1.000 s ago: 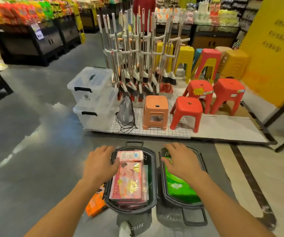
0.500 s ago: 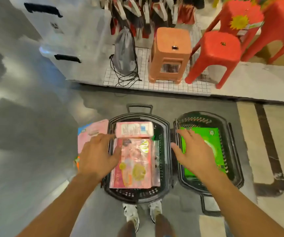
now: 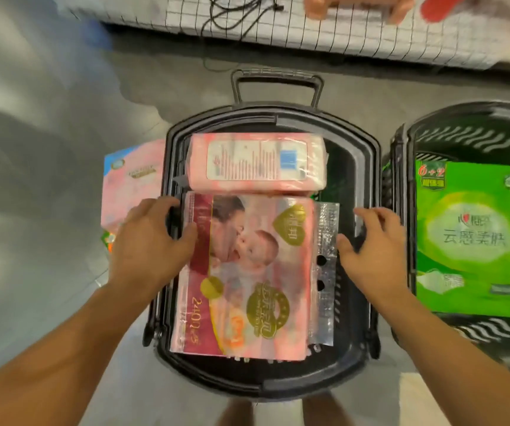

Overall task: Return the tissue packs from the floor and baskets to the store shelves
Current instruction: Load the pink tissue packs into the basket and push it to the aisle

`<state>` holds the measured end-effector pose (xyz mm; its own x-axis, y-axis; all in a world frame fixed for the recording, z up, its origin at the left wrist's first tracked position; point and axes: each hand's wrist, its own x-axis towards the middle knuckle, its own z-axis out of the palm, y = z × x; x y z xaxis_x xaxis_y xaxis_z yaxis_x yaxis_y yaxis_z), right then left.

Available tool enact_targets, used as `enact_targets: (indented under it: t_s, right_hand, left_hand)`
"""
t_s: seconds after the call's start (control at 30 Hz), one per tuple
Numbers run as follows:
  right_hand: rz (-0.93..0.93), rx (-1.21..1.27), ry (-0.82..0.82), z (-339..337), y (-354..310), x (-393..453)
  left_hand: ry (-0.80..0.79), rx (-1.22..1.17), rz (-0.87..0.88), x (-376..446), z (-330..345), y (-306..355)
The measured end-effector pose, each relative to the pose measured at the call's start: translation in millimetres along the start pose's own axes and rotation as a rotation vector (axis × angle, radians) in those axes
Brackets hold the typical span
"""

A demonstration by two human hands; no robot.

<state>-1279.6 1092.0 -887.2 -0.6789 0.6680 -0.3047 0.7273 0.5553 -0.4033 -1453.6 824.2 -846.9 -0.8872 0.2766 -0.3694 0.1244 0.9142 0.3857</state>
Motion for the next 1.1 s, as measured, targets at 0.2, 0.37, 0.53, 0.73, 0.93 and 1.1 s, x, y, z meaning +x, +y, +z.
enact_targets:
  t_s: [0.2, 0.37, 0.53, 0.73, 0.93, 1.1]
  right_hand:
    - [0.092, 0.094, 0.272, 29.9, 14.4, -1.1]
    - [0.208, 0.240, 0.066, 28.0, 26.5, -5.6]
    - [0.328, 0.387, -0.111, 12.2, 23.4, -0.4]
    - [0.466, 0.499, -0.029, 19.5, 20.5, 3.7]
    - [0.464, 0.551, -0.058, 8.5, 15.5, 8.0]
    - [0.360, 0.493, -0.105, -16.7, 4.9, 14.3]
  left_hand:
    - [-0.011, -0.441, -0.159, 15.8, 49.9, -24.1]
    - [-0.007, -0.565, -0.176, 12.1, 54.3, -31.2]
    - [-0.098, -0.558, -0.223, 4.4, 50.2, -37.8]
    - [-0.092, -0.769, -0.433, 10.4, 51.0, -32.0]
    - [-0.093, -0.869, -0.453, 9.6, 48.3, -29.4]
    - [-0.071, -0.931, -0.462, -0.8, 37.9, -29.7]
